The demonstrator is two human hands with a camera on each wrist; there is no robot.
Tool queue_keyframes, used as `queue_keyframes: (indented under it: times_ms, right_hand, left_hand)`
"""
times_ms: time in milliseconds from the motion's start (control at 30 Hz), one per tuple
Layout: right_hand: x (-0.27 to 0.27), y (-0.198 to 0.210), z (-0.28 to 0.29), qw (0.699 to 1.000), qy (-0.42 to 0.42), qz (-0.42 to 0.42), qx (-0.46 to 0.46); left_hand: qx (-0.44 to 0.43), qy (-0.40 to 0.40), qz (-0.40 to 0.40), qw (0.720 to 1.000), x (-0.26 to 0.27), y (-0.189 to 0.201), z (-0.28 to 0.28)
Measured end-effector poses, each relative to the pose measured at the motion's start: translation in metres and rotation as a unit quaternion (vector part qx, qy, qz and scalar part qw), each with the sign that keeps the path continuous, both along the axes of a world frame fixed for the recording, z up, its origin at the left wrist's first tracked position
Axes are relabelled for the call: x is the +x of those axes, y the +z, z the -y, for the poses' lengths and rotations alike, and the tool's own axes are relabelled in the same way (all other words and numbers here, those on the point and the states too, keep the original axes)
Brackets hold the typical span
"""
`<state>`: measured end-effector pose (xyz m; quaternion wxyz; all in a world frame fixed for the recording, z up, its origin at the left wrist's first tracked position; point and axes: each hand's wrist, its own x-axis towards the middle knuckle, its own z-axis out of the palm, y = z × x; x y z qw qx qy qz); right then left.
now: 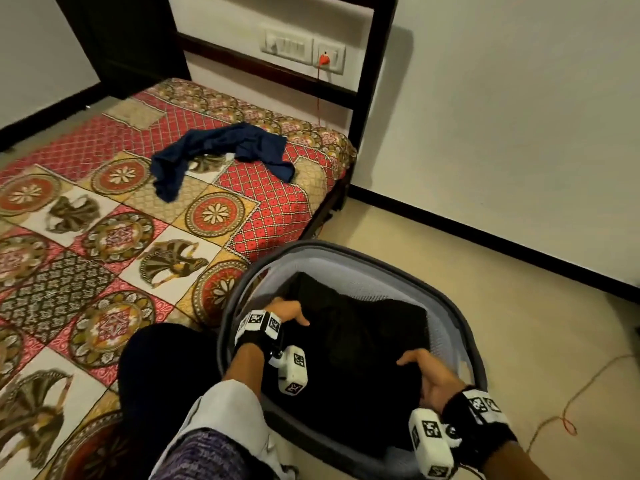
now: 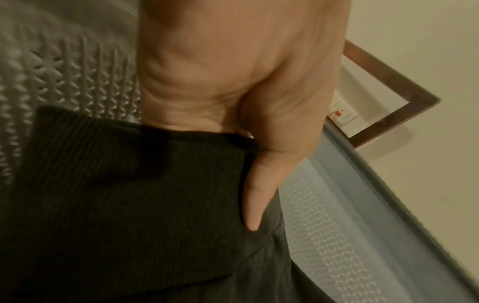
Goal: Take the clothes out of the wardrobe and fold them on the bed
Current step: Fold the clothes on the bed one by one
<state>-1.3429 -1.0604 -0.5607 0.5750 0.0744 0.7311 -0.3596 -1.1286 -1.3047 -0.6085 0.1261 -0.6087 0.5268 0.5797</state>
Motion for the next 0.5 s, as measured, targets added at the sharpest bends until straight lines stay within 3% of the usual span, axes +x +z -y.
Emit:
queue_keyframes:
  times_ms: [200, 400, 500]
  right_hand:
    - [-0.005, -0.102, 0.017, 0.996, 0.012, 0.006, 0.092]
    - [0.008, -0.118, 0.036, 0.988, -0.012, -0.044, 0.150]
    - [0.002, -0.154, 0.025, 0.983, 0.019, -0.105, 0.147]
  left_hand:
    - [0.019, -0.016, 0.078, 0.997, -0.008, -0.073, 0.006]
    - [0.016, -0.020, 0.081, 0.996, -0.010, -0.148, 0.016]
    - [-0.053, -0.004, 0.098, 0.994, -0.009, -0.133, 0.000]
